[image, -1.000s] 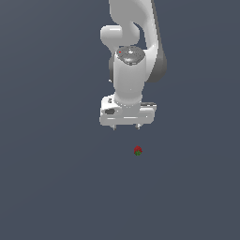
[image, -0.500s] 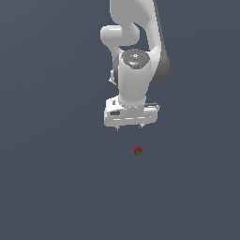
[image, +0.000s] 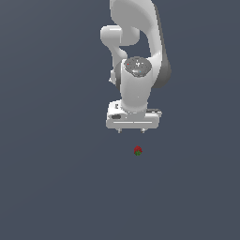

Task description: Pick up the object and move it to a goal position.

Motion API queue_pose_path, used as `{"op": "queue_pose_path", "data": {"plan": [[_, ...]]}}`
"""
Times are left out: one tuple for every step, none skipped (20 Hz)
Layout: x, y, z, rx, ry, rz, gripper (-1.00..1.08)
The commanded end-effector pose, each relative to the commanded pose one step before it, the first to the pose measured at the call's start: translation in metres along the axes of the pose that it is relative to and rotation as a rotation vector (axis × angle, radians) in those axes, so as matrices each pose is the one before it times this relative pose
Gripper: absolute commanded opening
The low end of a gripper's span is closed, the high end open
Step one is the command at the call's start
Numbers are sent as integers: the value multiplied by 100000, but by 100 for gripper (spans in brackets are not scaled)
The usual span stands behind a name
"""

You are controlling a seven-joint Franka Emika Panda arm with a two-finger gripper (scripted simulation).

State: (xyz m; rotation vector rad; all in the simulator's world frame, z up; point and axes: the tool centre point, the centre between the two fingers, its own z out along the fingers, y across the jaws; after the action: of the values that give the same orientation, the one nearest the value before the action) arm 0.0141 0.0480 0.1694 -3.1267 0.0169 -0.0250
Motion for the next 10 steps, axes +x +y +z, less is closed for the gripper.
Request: {"op": "queue_pose_path", "data": {"plan": [[240, -330, 704, 49, -186, 4309, 100], [106, -153, 321, 11, -70, 2005, 100], [107, -163, 343, 4, -74, 2132, 100], [107, -175, 365, -4, -76, 2256, 100], [106, -187, 388, -14, -78, 2382, 100], [102, -195, 403, -25, -77, 2462, 100], [93, -197, 405, -35, -73, 2462, 100], [85, -200, 407, -45, -69, 2459, 100], [77, -200, 409, -55, -64, 2457, 100], [69, -201, 411, -64, -59, 2454, 100]]}}
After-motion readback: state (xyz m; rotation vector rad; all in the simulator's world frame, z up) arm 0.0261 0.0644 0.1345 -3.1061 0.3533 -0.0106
